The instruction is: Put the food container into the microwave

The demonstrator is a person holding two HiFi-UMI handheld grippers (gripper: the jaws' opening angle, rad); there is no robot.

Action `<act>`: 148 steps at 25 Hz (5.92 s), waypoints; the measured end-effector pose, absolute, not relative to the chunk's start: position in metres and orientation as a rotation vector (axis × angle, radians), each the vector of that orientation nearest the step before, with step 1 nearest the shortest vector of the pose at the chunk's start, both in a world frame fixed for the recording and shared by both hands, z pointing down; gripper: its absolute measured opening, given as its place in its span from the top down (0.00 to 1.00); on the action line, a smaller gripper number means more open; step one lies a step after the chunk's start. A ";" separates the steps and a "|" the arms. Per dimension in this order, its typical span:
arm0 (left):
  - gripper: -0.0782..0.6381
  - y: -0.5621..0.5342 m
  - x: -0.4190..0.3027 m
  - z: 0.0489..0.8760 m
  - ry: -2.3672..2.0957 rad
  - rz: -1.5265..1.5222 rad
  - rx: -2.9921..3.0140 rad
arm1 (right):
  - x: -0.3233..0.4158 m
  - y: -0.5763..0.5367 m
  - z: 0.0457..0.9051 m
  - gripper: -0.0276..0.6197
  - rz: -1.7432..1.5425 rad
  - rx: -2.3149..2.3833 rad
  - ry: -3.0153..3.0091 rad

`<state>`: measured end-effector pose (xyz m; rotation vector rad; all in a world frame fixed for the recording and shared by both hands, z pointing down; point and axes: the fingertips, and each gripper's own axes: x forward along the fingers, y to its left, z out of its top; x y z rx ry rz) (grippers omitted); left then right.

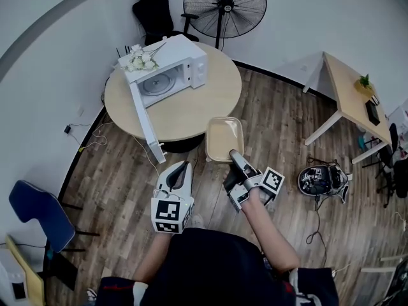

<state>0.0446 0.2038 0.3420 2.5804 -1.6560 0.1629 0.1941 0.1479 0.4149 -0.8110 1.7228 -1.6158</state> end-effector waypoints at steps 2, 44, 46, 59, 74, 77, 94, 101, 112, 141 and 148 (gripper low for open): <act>0.87 0.195 0.038 0.344 -1.647 0.166 2.580 | 0.184 0.137 0.414 0.61 -1.617 -0.805 1.723; 0.87 -0.089 -0.010 0.384 -1.933 0.241 2.285 | 0.102 -0.181 0.469 0.61 -1.933 -0.608 1.925; 0.87 -0.099 -0.014 0.387 -1.967 0.244 2.234 | 0.097 -0.194 0.471 0.61 -1.964 -0.580 1.946; 0.87 -0.124 -0.029 0.416 -2.131 0.268 1.968 | 0.061 -0.233 0.503 0.61 -2.144 -0.428 2.050; 0.87 -0.142 -0.061 0.467 -2.012 0.267 1.912 | 0.015 -0.243 0.551 0.61 -2.266 -0.492 2.022; 0.87 -0.148 -0.064 0.480 -1.975 0.281 1.913 | 0.003 -0.250 0.564 0.61 -2.280 -0.507 2.029; 0.87 -0.169 -0.081 0.515 -1.904 0.328 1.894 | -0.058 -0.306 0.609 0.61 -2.320 -0.501 2.001; 0.87 -0.173 -0.085 0.525 -1.892 0.333 1.880 | -0.073 -0.321 0.613 0.61 -2.287 -0.491 1.982; 0.87 -0.180 -0.091 0.538 -1.876 0.344 1.879 | -0.096 -0.340 0.624 0.61 -2.204 -0.523 1.990; 0.87 -0.185 -0.091 0.558 -1.825 0.353 1.888 | -0.119 -0.355 0.647 0.63 -2.152 -0.624 2.024; 0.87 -0.185 -0.091 0.557 -1.825 0.352 1.892 | -0.121 -0.356 0.645 0.61 -2.141 -0.608 2.028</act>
